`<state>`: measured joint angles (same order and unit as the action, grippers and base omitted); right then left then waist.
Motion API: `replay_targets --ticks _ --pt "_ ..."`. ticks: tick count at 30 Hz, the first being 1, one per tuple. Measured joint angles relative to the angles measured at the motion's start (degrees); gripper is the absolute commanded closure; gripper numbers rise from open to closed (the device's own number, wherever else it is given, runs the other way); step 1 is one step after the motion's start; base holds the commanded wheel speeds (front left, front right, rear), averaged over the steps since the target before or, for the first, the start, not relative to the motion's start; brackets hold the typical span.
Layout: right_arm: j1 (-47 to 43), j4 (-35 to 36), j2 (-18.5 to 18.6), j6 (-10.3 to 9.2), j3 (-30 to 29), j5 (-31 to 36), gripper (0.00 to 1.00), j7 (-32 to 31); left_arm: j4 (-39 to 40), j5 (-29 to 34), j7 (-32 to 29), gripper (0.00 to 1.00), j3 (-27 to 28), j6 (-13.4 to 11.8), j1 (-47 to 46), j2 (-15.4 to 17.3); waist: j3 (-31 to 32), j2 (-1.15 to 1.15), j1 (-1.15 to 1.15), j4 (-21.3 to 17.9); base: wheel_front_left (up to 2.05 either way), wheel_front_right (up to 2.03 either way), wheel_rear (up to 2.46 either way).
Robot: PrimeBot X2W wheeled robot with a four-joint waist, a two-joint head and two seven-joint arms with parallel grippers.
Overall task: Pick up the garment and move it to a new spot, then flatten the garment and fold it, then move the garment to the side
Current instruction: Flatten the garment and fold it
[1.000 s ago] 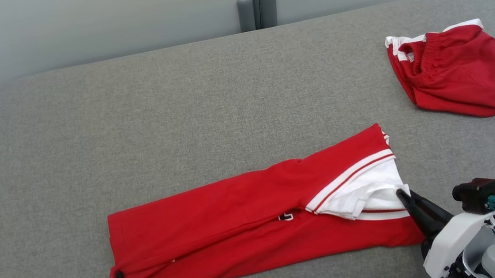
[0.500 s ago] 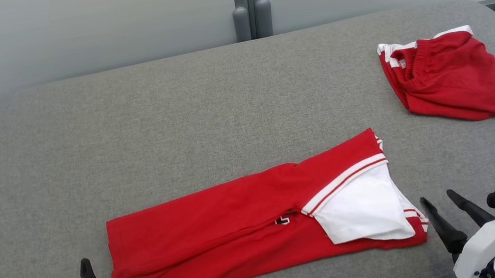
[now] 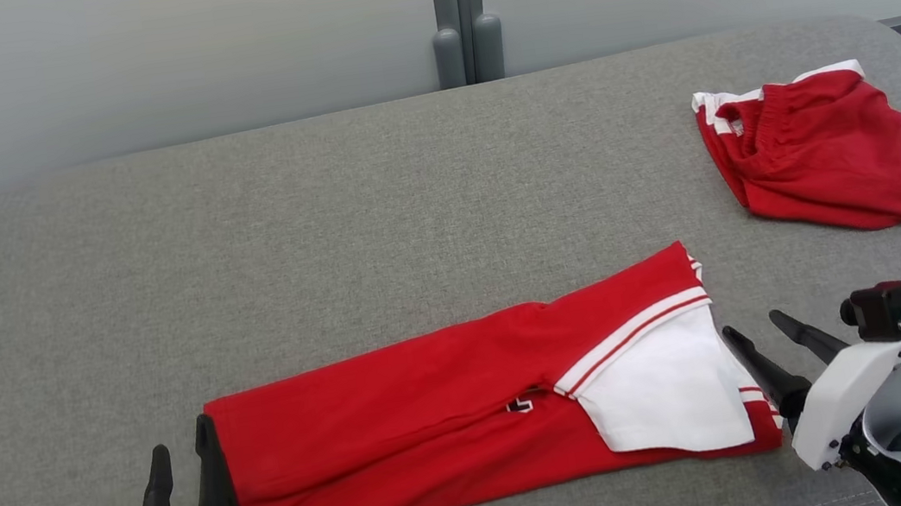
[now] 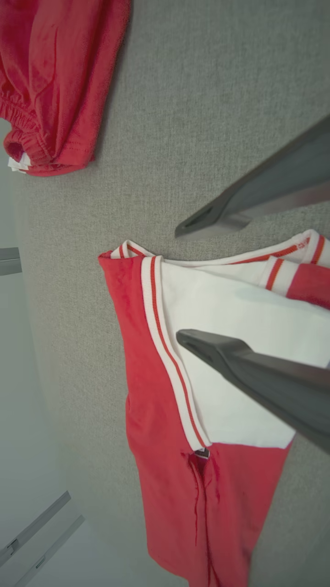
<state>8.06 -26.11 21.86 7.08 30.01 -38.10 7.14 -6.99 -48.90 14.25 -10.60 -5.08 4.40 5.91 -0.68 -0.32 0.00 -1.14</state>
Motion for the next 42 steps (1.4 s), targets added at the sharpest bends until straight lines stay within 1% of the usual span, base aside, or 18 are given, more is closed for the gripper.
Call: replay_targets --ticks 6,10,18,23,27,32,41,42 --pt "4.78 -3.33 0.32 0.01 -0.05 -2.85 0.00 -6.65 0.83 0.48 0.00 0.00 -0.70 -0.32 0.01 -0.60 -0.84 0.00 0.00 1.85 0.00 0.00 0.00" --pt "5.94 -5.67 0.33 0.01 -0.08 -5.19 0.00 -10.69 1.66 0.76 0.00 0.00 -0.70 -0.47 0.01 -1.01 -1.40 0.00 0.00 3.55 0.00 0.00 0.00" --pt "8.05 -8.91 1.05 0.01 0.37 -7.45 0.00 -16.33 2.25 0.76 0.00 0.00 -0.38 -0.58 0.08 -1.20 -2.50 0.00 0.00 6.86 0.00 0.00 0.00" --pt "8.96 -10.29 0.16 0.01 1.74 -9.16 0.00 -19.98 2.64 0.76 0.00 0.00 0.52 -1.00 0.18 -1.29 -3.08 0.00 0.00 7.70 0.00 0.00 0.00" --pt "9.20 -10.73 -0.24 0.01 1.92 -10.90 0.00 -21.64 3.10 0.76 0.00 0.00 0.84 -1.00 0.26 -1.36 -3.16 0.00 0.00 7.72 0.00 0.00 0.00" --pt "10.37 -11.51 -0.42 0.03 2.23 -11.44 0.00 -22.92 3.74 0.76 0.01 0.00 1.09 -1.04 0.30 -1.42 -3.32 0.00 0.00 7.54 0.00 0.00 0.00" --pt "12.82 -12.76 -0.81 0.03 3.21 -11.31 0.00 -23.13 4.21 0.87 0.01 0.00 1.08 -1.07 0.31 -1.51 -3.88 0.00 0.00 7.47 0.00 0.00 0.00" --pt "13.01 -13.03 -0.82 0.03 3.58 -11.31 0.38 -23.07 4.24 0.87 0.01 0.00 1.08 -1.15 0.32 -1.53 -4.02 0.00 0.00 7.54 0.00 0.00 0.00"
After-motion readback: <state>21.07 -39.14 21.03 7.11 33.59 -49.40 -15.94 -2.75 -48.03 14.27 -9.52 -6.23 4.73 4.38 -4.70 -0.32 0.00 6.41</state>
